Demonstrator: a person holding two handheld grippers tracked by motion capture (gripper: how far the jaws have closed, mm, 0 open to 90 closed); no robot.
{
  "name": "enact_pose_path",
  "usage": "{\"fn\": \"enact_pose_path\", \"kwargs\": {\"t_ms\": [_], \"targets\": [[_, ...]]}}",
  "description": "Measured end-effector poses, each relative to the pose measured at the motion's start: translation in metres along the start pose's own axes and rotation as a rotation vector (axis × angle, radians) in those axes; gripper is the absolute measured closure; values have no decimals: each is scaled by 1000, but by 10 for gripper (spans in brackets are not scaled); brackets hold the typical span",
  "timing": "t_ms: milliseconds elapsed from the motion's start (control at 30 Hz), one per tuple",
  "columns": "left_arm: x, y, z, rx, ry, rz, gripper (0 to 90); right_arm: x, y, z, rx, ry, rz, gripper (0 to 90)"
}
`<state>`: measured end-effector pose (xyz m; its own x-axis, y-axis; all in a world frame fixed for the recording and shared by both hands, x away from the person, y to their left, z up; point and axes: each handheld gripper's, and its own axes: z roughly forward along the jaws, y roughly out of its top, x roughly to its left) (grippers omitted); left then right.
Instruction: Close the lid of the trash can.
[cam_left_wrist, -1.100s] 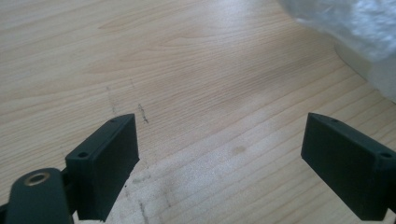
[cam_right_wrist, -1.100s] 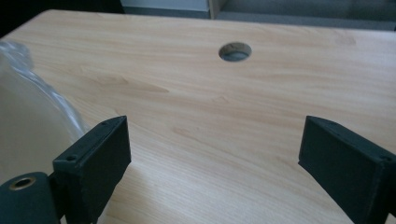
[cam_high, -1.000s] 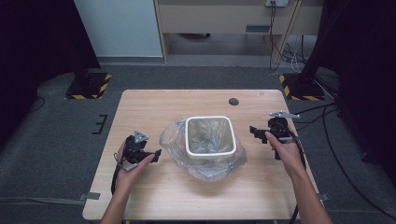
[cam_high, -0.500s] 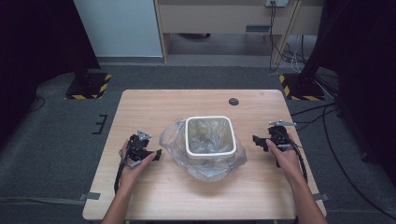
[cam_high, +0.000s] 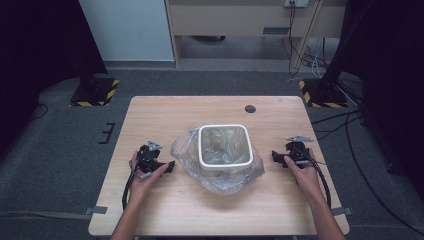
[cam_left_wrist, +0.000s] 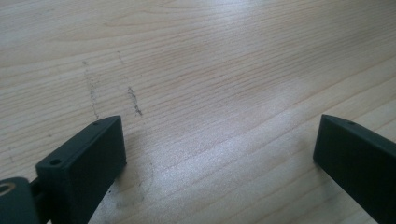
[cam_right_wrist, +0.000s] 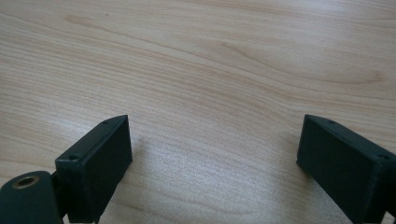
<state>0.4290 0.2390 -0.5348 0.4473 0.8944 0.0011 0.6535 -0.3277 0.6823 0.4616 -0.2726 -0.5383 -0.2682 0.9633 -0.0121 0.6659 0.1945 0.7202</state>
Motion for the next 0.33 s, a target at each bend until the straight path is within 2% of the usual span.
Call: {"fn": "enact_pose_path", "kwargs": {"t_ms": [100,167,333], "targets": [[1,-2,1,-18,-5,5,0,1,-2,-1,0,6,3,66],[1,-3,0,-29,-5,8,0,0,-4,-2,13,-6,8,7],[1,-4,0,-29,-5,8,0,0,-5,-3,20,-32,36,3]]}}
